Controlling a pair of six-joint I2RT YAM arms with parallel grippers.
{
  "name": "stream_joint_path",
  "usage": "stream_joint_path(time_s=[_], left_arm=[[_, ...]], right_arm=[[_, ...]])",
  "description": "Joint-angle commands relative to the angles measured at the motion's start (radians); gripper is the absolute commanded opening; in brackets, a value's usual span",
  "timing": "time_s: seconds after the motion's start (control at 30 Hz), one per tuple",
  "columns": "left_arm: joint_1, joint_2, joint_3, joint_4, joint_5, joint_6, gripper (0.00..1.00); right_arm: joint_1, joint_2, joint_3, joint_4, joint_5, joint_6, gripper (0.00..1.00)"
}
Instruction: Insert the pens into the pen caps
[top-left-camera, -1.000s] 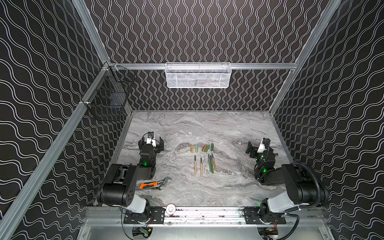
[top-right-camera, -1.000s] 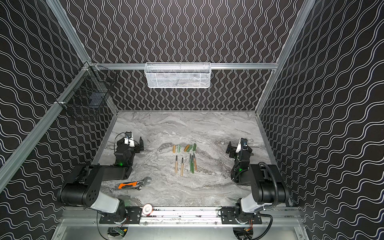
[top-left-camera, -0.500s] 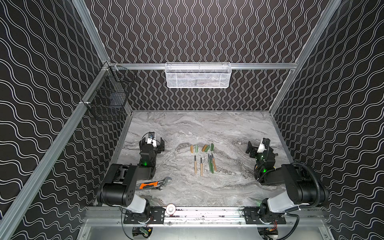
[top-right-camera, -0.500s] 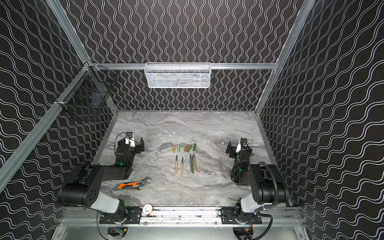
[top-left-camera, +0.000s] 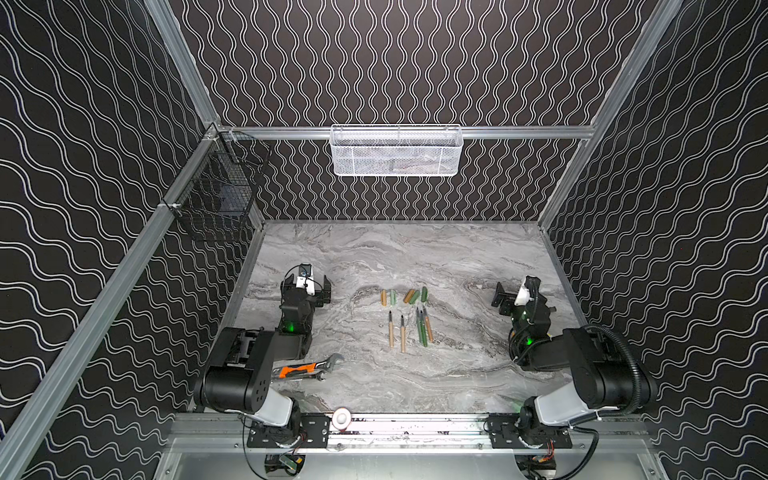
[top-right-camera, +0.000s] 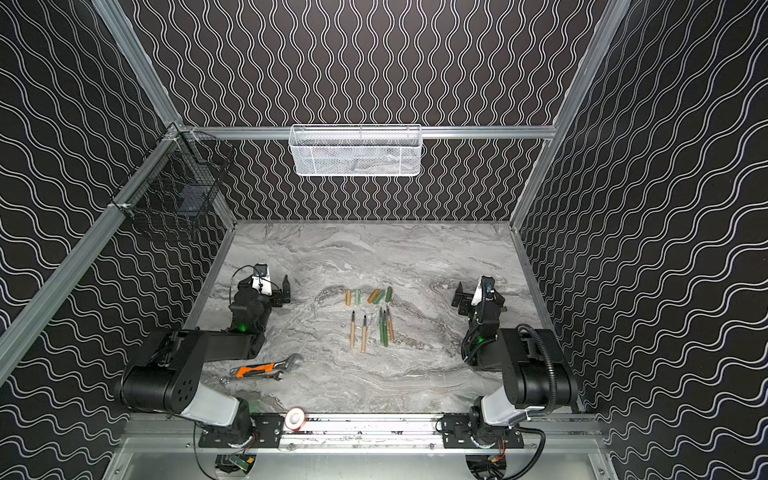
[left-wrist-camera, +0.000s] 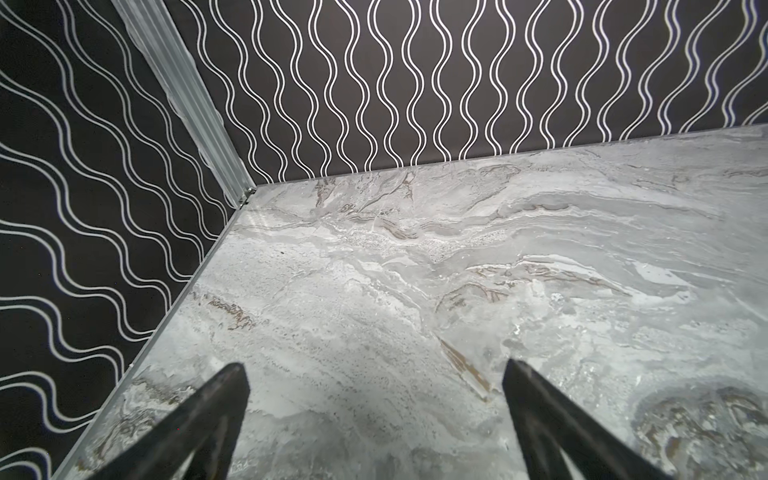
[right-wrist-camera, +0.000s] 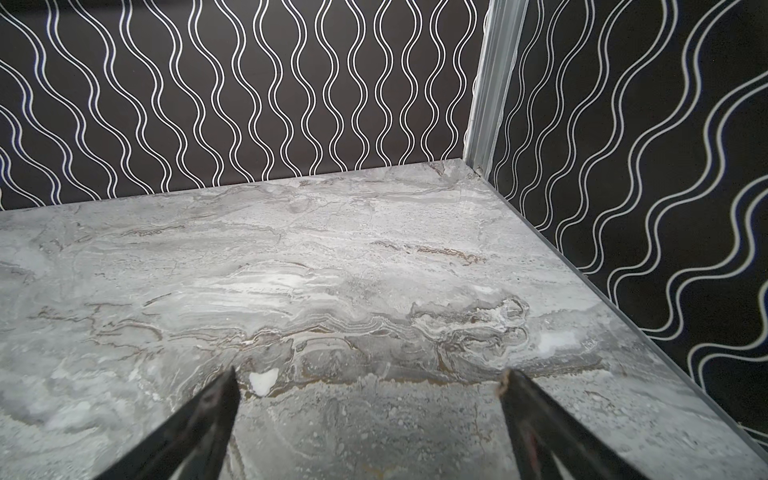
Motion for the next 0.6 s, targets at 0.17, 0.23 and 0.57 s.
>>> stream_joint_path(time_s=[0.17,0.23,0.57], left_arm=[[0.008,-0.004,0.011,0.006,0.026,-0.002,0.99],[0.007,-0.004,0.010,0.006,0.025,-0.002,0.99],[0.003,-0.003,0.006,0.015,0.014,0.004,0.99]], right_arm=[[0.009,0.001,-0.014,0.072,0.022,-0.009,1.00],[0.008,0.001,-0.014,0.071,0.022,-0.009,1.00],[0.011,0.002,-0.014,0.071,0.023,-0.009,1.00]])
